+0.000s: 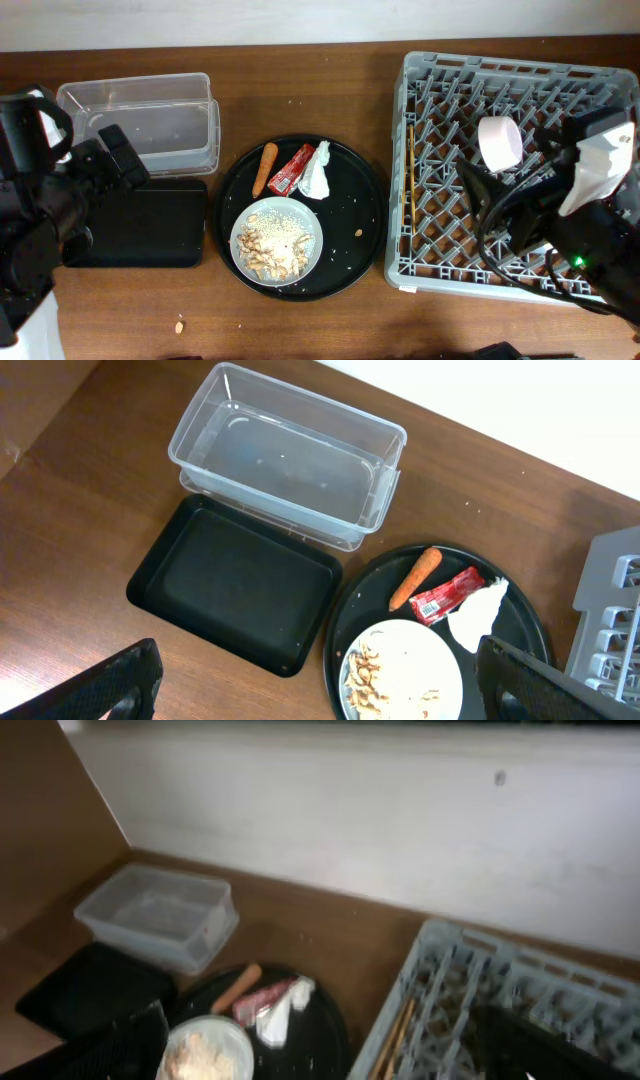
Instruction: Sort waste into correct bins and load items into the dishwasher rack
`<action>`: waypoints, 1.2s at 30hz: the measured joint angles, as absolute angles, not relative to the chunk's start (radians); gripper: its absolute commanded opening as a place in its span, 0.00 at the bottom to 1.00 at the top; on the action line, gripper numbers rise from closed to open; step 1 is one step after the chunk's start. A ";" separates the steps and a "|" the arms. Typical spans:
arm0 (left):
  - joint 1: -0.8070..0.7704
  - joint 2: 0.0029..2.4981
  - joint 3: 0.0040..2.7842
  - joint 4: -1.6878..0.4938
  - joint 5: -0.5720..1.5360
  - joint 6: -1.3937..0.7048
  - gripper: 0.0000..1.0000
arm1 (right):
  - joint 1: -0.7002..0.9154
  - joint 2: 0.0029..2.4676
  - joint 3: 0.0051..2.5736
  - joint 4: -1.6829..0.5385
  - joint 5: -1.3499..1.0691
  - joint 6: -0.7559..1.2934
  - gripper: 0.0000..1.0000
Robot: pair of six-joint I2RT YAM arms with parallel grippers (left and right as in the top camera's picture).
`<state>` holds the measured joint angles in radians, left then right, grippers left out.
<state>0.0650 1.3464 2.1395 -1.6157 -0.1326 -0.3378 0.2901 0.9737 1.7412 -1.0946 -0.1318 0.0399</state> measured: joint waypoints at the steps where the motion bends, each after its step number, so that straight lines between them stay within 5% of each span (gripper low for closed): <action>1: 0.065 1.346 2.140 -1.617 -0.133 -0.338 0.99 | 0.290 0.975 1.741 -1.171 -0.113 0.036 0.98; 4: 0.065 1.346 2.140 -1.615 -0.133 -0.338 0.99 | 0.287 0.967 1.680 -1.225 -0.026 0.002 0.98; 7: 0.065 1.346 2.140 -1.613 -0.133 -0.338 0.99 | 0.213 0.880 1.362 -0.928 0.010 -0.033 0.98; 11: 0.065 1.346 2.140 -1.615 -0.136 -0.338 0.99 | 0.167 0.599 0.787 -0.477 0.021 -0.045 0.98; 17: 0.065 1.346 2.140 -1.615 -0.136 -0.338 0.99 | 0.125 0.061 0.281 -0.389 0.023 -0.051 0.98; 24: 0.065 1.346 2.140 -1.615 -0.136 -0.338 0.99 | 0.117 0.014 0.019 -0.081 0.023 -0.052 0.98; 36: 0.065 1.346 2.140 -1.613 -0.110 -0.360 0.99 | 0.117 0.014 0.016 -0.080 0.023 -0.052 0.98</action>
<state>0.0650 1.3464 2.1403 -1.6135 -0.1097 -0.3603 0.1173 0.0143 0.0162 -0.0803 0.0227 -0.0525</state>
